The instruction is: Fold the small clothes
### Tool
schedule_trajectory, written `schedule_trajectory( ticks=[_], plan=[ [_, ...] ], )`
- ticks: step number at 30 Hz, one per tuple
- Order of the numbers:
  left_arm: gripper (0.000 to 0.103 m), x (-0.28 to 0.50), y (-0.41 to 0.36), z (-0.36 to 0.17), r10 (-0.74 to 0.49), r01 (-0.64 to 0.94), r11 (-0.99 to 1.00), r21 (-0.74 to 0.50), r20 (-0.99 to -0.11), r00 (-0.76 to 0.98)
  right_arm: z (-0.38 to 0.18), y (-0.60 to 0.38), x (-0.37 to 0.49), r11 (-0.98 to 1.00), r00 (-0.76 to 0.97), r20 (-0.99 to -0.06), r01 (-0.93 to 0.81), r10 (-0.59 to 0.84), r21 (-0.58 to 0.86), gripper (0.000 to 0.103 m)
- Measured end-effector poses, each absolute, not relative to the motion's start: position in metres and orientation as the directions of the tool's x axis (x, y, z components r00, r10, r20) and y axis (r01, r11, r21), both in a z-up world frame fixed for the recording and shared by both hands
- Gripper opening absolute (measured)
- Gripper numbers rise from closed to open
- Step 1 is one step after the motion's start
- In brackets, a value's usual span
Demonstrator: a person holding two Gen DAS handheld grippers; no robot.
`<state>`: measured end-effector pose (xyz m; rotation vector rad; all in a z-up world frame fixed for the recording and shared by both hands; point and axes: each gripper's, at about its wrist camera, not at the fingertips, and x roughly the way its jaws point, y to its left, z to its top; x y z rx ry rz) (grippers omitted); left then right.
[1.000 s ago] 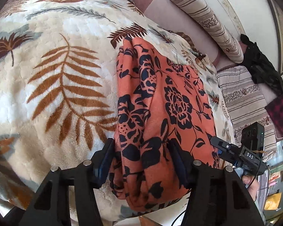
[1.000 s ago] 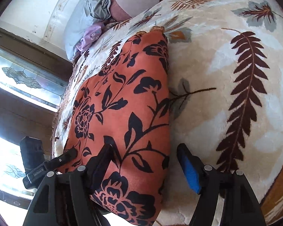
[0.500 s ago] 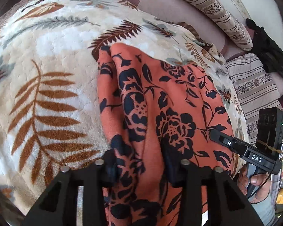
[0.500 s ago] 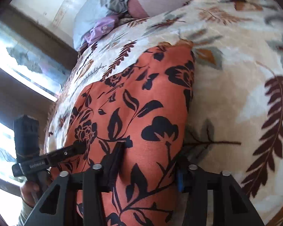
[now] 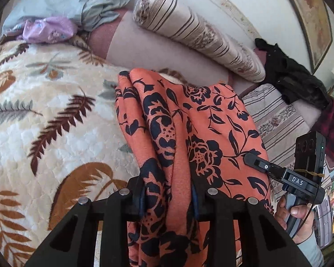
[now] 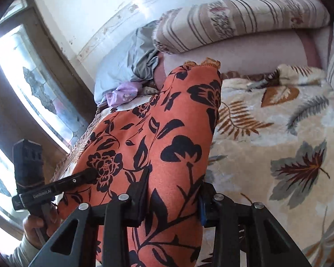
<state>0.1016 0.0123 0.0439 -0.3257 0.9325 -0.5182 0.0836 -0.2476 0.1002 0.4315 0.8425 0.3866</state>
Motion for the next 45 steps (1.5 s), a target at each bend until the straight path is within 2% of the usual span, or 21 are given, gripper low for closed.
schedule_trajectory(
  ticks=[3,4,5,7,11,15,16,17,18,19,20,24,25,26,27,28,34,42,43,44,45],
  plan=[
    [0.047,0.117,-0.01,-0.028,-0.431,0.205,0.9,-0.384,-0.853,0.294,0.032,-0.269,0.101,0.846,0.491,-0.733,-0.017,0.472,0.533,0.045],
    [0.057,0.116,-0.006,-0.04,-0.47,0.195,0.882,-0.43,-0.838,0.278,0.009,-0.273,0.103,0.854,0.445,-0.776,0.047,0.447,0.519,0.048],
    [0.061,0.112,0.003,-0.038,-0.509,0.179,0.861,-0.476,-0.803,0.31,-0.004,-0.279,0.1,0.833,0.438,-0.77,0.082,0.463,0.547,0.056],
    [0.072,0.11,0.017,-0.03,-0.508,0.147,0.861,-0.487,-0.803,0.313,-0.008,-0.294,0.091,0.748,0.486,-0.685,0.091,0.543,0.658,0.069],
    [0.079,0.121,0.036,-0.005,-0.545,0.158,0.833,-0.53,-0.741,0.393,0.009,-0.302,0.092,0.733,0.546,-0.638,0.062,0.543,0.677,0.072],
    [0.079,0.158,0.029,-0.012,-0.667,0.179,0.739,-0.649,-0.669,0.328,0.008,-0.288,0.098,0.76,0.527,-0.662,0.046,0.532,0.648,0.074],
    [0.075,0.169,0.028,-0.019,-0.655,0.158,0.75,-0.642,-0.688,0.312,0.004,-0.286,0.095,0.763,0.512,-0.669,0.041,0.538,0.645,0.074],
    [0.049,0.18,0.025,-0.027,-0.655,0.141,0.751,-0.645,-0.701,0.283,-0.002,-0.283,0.096,0.765,0.495,-0.679,0.041,0.543,0.642,0.074],
    [0.031,0.189,0.017,-0.031,-0.657,0.124,0.751,-0.649,-0.712,0.248,-0.008,-0.281,0.094,0.77,0.482,-0.688,0.043,0.542,0.637,0.074],
    [0.021,0.197,0.016,-0.037,-0.659,0.103,0.748,-0.655,-0.717,0.226,-0.012,-0.279,0.091,0.774,0.49,-0.685,0.032,0.539,0.632,0.074],
    [0.018,0.201,0.017,-0.037,-0.671,0.098,0.737,-0.669,-0.706,0.226,-0.012,-0.278,0.088,0.778,0.503,-0.677,0.017,0.537,0.628,0.074],
    [0.021,0.182,0.004,-0.001,-0.618,0.272,0.786,-0.556,-0.71,0.337,-0.015,-0.282,0.088,0.762,0.508,-0.659,0.009,0.554,0.648,0.074],
    [0.028,0.179,0.002,-0.003,-0.601,0.274,0.799,-0.535,-0.716,0.355,-0.017,-0.284,0.087,0.756,0.509,-0.654,0.01,0.56,0.655,0.074],
    [0.054,0.179,0.001,-0.015,-0.565,0.235,0.825,-0.514,-0.752,0.339,-0.019,-0.285,0.087,0.747,0.513,-0.646,0.012,0.566,0.665,0.074],
    [0.066,0.184,0.002,-0.033,-0.546,0.175,0.838,-0.517,-0.787,0.287,-0.019,-0.286,0.088,0.741,0.516,-0.64,0.016,0.569,0.671,0.074],
    [0.069,0.183,0.008,-0.045,-0.576,0.128,0.816,-0.564,-0.772,0.269,-0.02,-0.287,0.088,0.738,0.517,-0.638,0.018,0.571,0.675,0.074],
    [0.067,0.154,0.04,-0.019,-0.621,0.063,0.762,-0.644,-0.701,0.349,-0.02,-0.291,0.089,0.718,0.512,-0.628,0.032,0.586,0.696,0.074],
    [0.065,0.065,0.041,-0.001,-0.619,0.123,0.775,-0.619,-0.707,0.342,-0.016,-0.286,0.09,0.735,0.496,-0.653,0.044,0.572,0.677,0.074],
    [0.024,0.059,0.035,-0.008,-0.595,0.149,0.8,-0.581,-0.735,0.326,-0.016,-0.285,0.09,0.739,0.495,-0.656,0.041,0.57,0.672,0.074],
    [0.017,0.059,0.03,-0.021,-0.559,0.141,0.828,-0.543,-0.778,0.287,-0.016,-0.285,0.09,0.743,0.494,-0.659,0.037,0.567,0.668,0.074],
    [0.017,0.06,0.034,-0.037,-0.567,0.094,0.82,-0.565,-0.778,0.269,-0.016,-0.284,0.09,0.745,0.494,-0.659,0.034,0.567,0.667,0.074]
  ],
)
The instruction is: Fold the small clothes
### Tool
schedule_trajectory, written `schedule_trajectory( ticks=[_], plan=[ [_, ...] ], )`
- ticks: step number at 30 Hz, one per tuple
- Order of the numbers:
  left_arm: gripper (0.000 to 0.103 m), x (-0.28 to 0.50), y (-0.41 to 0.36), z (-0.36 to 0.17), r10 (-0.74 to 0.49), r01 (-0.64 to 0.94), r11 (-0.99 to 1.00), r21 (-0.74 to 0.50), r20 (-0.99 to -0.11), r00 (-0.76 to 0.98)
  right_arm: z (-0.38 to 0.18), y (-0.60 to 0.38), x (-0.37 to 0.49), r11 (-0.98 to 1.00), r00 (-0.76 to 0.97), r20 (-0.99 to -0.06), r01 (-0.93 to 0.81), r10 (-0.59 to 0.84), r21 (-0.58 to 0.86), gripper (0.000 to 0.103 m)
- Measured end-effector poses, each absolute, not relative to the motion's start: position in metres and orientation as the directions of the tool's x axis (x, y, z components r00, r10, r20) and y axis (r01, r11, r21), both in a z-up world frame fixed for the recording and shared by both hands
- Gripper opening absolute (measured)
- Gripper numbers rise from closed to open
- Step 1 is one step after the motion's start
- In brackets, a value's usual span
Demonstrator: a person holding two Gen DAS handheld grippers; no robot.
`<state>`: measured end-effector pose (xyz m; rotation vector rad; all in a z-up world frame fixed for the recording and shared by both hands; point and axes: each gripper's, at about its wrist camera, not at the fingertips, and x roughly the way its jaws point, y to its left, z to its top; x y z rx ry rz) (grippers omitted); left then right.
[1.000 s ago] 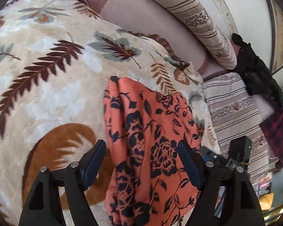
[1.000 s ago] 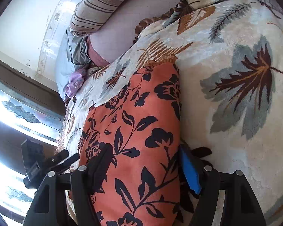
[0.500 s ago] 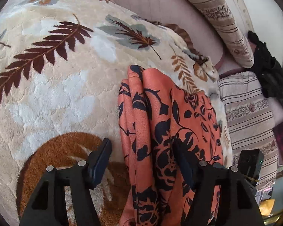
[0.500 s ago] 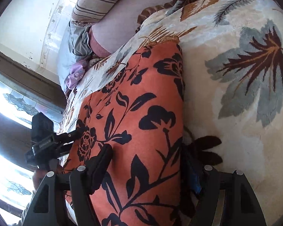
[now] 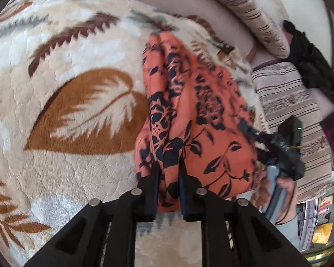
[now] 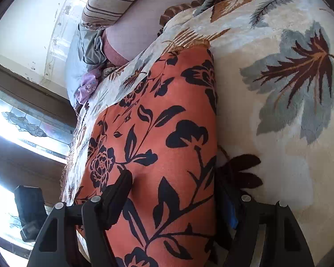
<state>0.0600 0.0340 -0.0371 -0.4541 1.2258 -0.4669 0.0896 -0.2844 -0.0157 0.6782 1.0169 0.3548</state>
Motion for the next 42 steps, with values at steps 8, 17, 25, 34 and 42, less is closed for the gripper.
schedule_trajectory(
  ticks=[8,17,25,34,42],
  plan=[
    [0.061,0.046,0.04,-0.015,-0.529,0.076,0.843,-0.533,-0.795,0.296,-0.017,-0.293,0.084,0.713,0.495,-0.637,0.051,0.591,0.7,0.074],
    [0.07,0.092,0.021,0.022,-0.521,0.17,0.85,-0.499,-0.745,0.416,-0.017,-0.293,0.083,0.707,0.494,-0.635,0.056,0.594,0.705,0.075],
    [0.055,0.108,0.035,-0.025,-0.484,0.042,0.862,-0.505,-0.794,0.367,-0.016,-0.291,0.088,0.721,0.48,-0.651,0.053,0.589,0.691,0.075],
    [0.078,0.155,0.016,0.002,-0.508,0.162,0.857,-0.489,-0.752,0.421,-0.014,-0.28,0.092,0.745,0.469,-0.668,0.033,0.577,0.667,0.081],
    [0.056,0.196,0.027,-0.012,-0.53,0.048,0.827,-0.56,-0.749,0.397,-0.014,-0.281,0.095,0.745,0.464,-0.67,0.03,0.58,0.666,0.081]
  ],
)
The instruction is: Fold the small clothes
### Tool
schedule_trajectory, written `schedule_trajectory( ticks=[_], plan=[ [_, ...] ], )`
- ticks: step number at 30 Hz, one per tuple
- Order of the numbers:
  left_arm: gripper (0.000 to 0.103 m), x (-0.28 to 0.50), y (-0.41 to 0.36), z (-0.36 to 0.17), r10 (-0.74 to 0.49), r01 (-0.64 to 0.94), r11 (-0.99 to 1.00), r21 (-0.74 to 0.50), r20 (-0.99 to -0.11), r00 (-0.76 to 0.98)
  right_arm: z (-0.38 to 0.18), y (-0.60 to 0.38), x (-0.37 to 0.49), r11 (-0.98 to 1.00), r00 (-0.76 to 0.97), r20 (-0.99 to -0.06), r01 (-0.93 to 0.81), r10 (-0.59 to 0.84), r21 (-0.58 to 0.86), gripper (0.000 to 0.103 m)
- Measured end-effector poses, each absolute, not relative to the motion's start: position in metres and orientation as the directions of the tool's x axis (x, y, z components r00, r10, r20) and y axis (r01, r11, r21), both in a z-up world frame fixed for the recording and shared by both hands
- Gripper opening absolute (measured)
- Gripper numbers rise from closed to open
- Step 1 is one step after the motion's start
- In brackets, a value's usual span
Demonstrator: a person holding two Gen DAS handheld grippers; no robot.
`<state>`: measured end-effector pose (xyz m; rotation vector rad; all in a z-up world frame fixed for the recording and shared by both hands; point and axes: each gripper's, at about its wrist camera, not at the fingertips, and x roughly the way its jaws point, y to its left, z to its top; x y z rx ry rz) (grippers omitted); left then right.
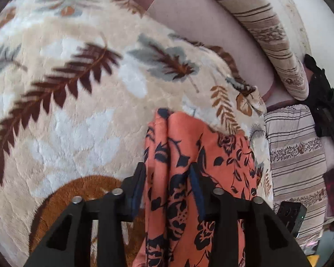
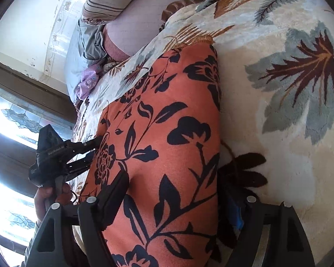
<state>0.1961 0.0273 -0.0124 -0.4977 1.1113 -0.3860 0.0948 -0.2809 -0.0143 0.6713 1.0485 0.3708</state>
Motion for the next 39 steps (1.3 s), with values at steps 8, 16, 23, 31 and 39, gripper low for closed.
schedule_trajectory(
  ticks=[8,16,23,31,39],
  plan=[
    [0.039,0.225,0.015,-0.021,-0.448,0.024,0.881,-0.473,-0.816,0.365,-0.015,-0.28,0.096,0.744,0.463,-0.666,0.02,0.585,0.668,0.082],
    [0.081,0.13,0.012,0.044,-0.191,0.119,0.982,-0.15,-0.764,0.616,-0.008,-0.281,0.086,0.776,0.525,-0.671,0.034,0.523,0.63,0.081],
    [0.082,0.082,0.029,0.045,-0.152,0.11,0.988,-0.107,-0.773,0.616,0.067,-0.28,0.023,0.873,0.781,-0.55,0.012,0.297,0.488,0.081],
    [0.082,0.051,0.047,0.057,-0.17,0.092,0.985,-0.143,-0.776,0.607,0.022,-0.244,0.038,0.797,0.583,-0.65,0.005,0.488,0.604,0.085],
    [0.082,0.014,0.056,0.073,-0.195,0.119,0.981,-0.155,-0.748,0.634,0.062,-0.226,-0.018,0.781,0.64,-0.6,0.0,0.48,0.625,0.086]
  ],
)
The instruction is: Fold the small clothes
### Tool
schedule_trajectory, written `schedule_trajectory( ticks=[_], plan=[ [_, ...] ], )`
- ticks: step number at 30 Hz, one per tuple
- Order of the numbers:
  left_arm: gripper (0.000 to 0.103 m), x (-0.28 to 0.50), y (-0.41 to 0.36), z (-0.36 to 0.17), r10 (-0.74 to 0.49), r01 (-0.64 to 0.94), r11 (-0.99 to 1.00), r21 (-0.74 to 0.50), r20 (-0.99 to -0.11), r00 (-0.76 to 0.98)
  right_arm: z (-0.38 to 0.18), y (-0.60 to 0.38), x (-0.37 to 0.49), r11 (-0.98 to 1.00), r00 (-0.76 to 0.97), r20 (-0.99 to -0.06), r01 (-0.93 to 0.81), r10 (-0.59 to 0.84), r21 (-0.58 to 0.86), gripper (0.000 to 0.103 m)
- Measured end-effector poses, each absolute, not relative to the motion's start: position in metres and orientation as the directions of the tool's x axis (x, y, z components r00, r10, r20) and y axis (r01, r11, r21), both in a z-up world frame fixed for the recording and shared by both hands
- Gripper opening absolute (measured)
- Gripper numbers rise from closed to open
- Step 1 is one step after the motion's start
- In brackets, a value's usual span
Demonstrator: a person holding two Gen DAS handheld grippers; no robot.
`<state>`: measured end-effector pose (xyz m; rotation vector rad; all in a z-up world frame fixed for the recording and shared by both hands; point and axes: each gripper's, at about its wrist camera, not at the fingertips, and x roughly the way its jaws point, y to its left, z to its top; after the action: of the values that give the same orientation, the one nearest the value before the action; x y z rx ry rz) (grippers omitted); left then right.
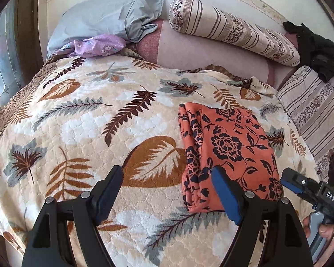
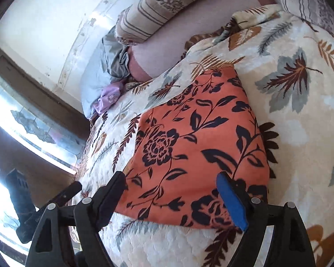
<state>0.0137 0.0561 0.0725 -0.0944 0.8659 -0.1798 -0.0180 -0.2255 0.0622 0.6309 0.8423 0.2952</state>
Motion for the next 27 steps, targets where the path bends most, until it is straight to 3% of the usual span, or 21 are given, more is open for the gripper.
schedule_trajectory(
  ticks=[9,12,17,19,25,27],
  plan=[
    [0.089,-0.035,0.056,0.041,-0.237,0.112,0.97,-0.214,-0.757,0.608,0.016,-0.221,-0.089,0.819,0.556,-0.706,0.077,0.438,0.569,0.086],
    [0.09,-0.055,0.045,0.019,-0.181,0.117,0.983,-0.139,-0.793,0.582,0.011,-0.214,-0.102,0.851,0.526,-0.743,0.066,0.414,0.521,0.086],
    [0.09,-0.079,0.027,-0.007,-0.225,0.175,0.972,-0.157,-0.837,0.499,0.007,-0.19,-0.119,0.963,0.516,-0.826,0.004,0.228,0.269,0.087],
    [0.09,-0.085,0.023,0.004,-0.188,0.179,0.978,-0.107,-0.823,0.536,0.006,-0.181,-0.12,0.99,0.521,-0.844,-0.016,0.128,0.14,0.088],
    [0.094,-0.1,0.029,0.047,-0.134,0.118,0.99,-0.074,-0.745,0.654,0.031,-0.198,-0.129,0.993,0.641,-0.763,0.118,-0.085,-0.011,0.092],
    [0.094,-0.103,0.032,0.055,-0.128,0.103,0.992,-0.079,-0.726,0.676,0.049,-0.208,-0.136,0.979,0.697,-0.694,0.198,-0.18,-0.055,0.103]
  ],
)
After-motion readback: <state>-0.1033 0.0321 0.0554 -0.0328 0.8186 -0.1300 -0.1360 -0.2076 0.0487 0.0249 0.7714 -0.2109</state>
